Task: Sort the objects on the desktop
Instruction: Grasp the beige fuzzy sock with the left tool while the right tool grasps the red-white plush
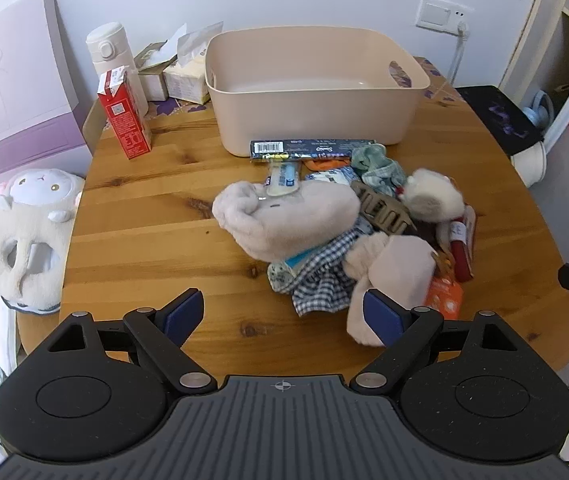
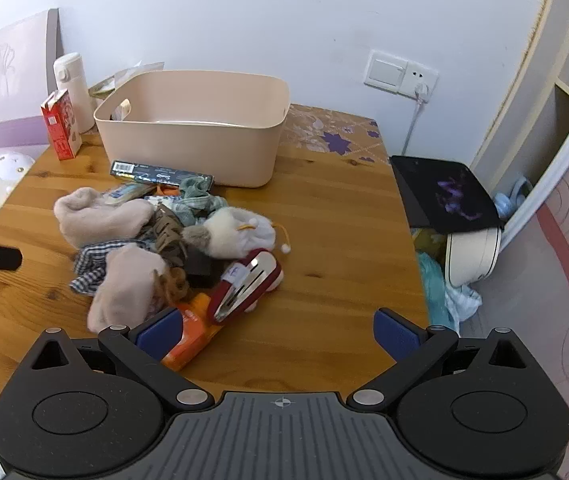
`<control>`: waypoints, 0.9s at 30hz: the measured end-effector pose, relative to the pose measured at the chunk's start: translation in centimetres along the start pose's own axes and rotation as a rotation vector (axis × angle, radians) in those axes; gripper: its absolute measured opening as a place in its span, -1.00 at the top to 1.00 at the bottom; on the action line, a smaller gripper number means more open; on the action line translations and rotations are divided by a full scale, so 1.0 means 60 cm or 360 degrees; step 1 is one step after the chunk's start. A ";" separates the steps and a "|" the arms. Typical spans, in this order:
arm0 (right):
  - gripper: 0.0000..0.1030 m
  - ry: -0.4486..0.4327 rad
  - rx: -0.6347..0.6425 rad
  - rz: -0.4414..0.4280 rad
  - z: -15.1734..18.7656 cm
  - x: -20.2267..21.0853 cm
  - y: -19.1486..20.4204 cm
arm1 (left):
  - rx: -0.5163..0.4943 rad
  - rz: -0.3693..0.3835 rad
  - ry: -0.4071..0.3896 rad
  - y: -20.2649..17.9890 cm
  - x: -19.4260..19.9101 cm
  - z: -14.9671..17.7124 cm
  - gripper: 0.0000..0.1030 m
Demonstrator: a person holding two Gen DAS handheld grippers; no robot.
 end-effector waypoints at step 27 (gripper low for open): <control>-0.98 0.0250 -0.0036 -0.0290 -0.030 -0.196 -0.017 | 0.0004 0.0136 0.0233 -0.090 -0.117 -0.025 -0.72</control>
Point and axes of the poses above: each gripper's, at about its wrist camera, not at the fingertips, and x roughly against the way its jaws point, y to its left, z to its underside, the point moved 8 cm from there along -x, roughly the way its jaws point, and after that the axes turned 1 degree about -z, right-handed, at the moved point
